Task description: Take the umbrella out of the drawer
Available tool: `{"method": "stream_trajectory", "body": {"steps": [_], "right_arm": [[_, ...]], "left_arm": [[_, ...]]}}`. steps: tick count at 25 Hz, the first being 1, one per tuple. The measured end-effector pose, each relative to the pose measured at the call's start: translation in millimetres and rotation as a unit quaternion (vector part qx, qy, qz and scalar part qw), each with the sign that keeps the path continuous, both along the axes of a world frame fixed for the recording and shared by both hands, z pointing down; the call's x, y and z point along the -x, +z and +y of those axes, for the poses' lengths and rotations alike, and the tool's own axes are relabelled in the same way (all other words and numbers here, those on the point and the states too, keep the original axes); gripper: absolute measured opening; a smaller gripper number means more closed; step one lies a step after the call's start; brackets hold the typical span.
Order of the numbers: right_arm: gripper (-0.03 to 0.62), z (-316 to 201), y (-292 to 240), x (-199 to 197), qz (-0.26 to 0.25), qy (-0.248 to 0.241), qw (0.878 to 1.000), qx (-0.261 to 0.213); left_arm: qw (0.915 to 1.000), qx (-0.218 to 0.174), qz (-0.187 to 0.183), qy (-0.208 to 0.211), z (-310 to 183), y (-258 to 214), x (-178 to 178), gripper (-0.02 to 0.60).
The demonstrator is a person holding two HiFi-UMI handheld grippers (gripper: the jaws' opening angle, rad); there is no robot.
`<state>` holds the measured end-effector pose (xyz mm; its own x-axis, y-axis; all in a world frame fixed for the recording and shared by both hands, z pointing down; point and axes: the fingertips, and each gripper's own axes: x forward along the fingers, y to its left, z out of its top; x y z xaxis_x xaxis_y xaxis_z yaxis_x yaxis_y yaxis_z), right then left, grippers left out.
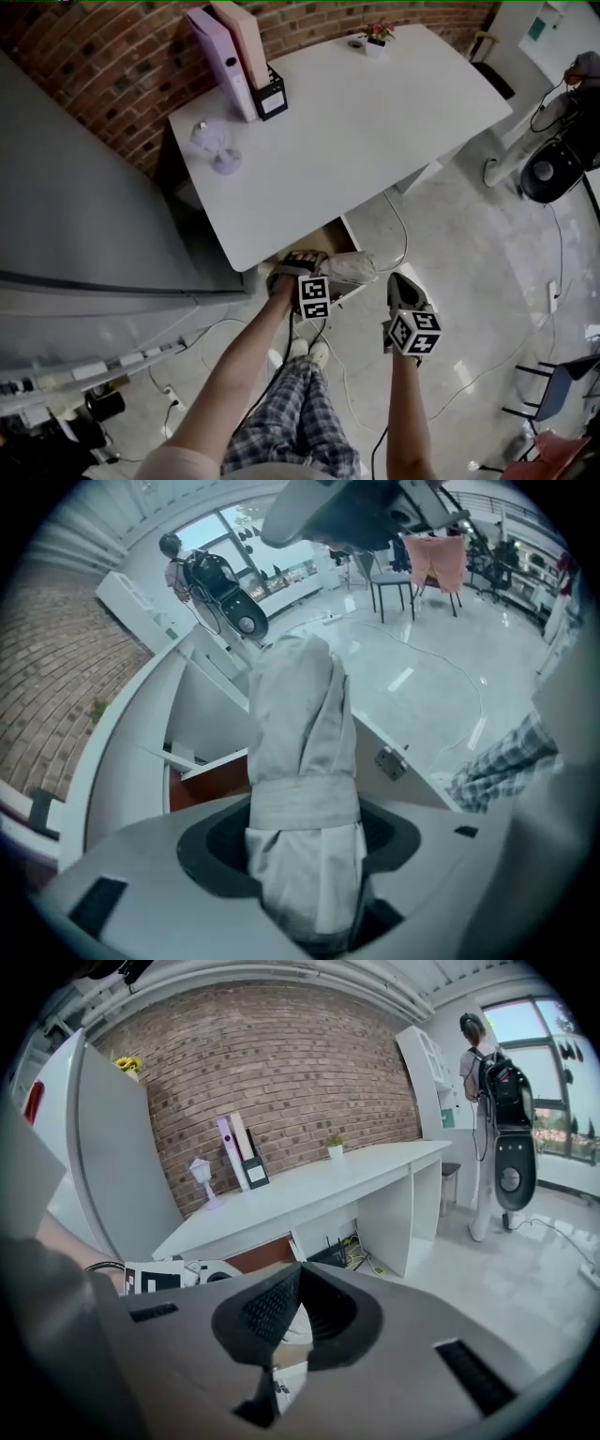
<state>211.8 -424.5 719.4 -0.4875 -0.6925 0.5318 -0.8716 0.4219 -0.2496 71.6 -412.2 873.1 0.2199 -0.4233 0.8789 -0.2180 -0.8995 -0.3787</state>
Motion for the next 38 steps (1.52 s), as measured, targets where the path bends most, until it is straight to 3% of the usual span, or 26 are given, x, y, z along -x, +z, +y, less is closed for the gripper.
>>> {"method": "stream_trajectory", "body": {"steps": [5,10,16,22,25,31,34,38], "right_arm": [[0.018,8,-43,-20,-0.009,0.032,0.999,-0.017],[0.018,17,-90,-37,-0.027,0.067,0.996,-0.044],[0.018,31,-142,-48,-0.03,0.081,0.993,-0.081],[0.018,52,-207,-60,-0.033,0.085,0.985,-0.148],[0.017,63,-239,-67,-0.028,0.083,0.979,-0.186],[0.018,91,-285,-88,-0.032,0.099,0.965,-0.24],[0.018,102,-299,-98,-0.029,0.106,0.959,-0.26],[0.017,106,-310,-105,-0.031,0.117,0.952,-0.281]], "left_arm": [[0.9935,-0.003,0.092,-0.067,6,-59,-10,0.279],[0.9687,-0.025,0.202,-0.142,8,-131,-14,0.279],[0.9234,-0.097,0.312,-0.202,10,-237,0,0.28],[0.8649,-0.17,0.399,-0.253,22,-348,33,0.281],[0.8385,-0.213,0.422,-0.272,33,-394,54,0.281],[0.7975,-0.269,0.45,-0.298,64,-446,85,0.282],[0.7823,-0.286,0.458,-0.311,77,-458,92,0.282],[0.7694,-0.3,0.465,-0.319,85,-470,103,0.282]]}}
